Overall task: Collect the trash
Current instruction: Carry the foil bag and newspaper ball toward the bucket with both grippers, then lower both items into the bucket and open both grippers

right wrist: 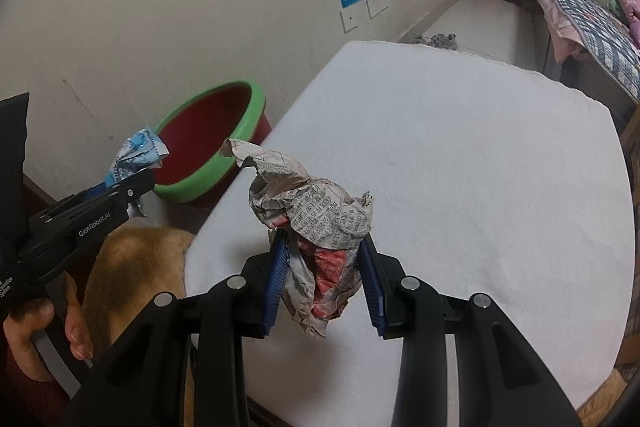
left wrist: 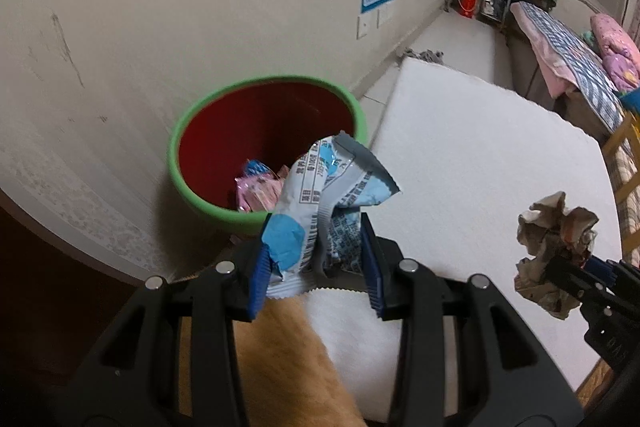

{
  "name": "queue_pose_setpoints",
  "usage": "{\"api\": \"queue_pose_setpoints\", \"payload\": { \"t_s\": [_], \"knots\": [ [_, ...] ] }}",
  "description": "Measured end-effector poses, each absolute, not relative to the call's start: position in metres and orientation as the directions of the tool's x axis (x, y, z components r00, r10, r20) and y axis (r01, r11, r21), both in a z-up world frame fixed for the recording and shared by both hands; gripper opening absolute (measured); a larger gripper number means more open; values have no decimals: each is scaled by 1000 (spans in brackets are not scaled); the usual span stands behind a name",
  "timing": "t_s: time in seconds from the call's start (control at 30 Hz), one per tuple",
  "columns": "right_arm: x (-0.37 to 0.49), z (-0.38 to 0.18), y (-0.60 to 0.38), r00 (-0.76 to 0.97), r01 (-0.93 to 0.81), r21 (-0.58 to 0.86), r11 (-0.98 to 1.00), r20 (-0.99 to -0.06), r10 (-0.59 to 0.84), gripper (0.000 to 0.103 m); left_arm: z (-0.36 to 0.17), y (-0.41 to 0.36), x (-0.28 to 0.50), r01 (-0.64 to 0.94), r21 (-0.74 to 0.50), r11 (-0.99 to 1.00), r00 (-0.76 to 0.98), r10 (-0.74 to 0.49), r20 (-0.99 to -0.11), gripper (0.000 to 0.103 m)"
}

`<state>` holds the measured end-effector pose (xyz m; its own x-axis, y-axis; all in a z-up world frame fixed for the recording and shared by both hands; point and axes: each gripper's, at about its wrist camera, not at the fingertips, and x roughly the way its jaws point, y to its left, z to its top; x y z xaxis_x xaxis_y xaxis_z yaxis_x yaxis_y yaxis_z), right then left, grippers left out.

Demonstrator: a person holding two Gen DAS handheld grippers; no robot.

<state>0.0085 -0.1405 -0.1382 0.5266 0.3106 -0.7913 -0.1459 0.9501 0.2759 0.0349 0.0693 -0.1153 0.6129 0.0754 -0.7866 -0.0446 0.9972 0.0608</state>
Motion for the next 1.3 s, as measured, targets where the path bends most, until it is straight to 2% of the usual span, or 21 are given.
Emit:
{"api": "queue_pose_setpoints", "payload": {
  "t_s": [0.57,1.03,1.3],
  "knots": [
    [64,-126,-69,494,-279,302,912,-769,405,35,-104,119,68,-141,50,989,631,129,-765,38],
    [127,-124,-19,464,-332,335,882,-756,462,35,-126,165,102,-205,16,979,580,135,-804,38],
    [140,-130,-6,455,-335,343,877,-756,470,35,-149,180,126,-229,37,973,534,158,-830,38]
  ]
}}
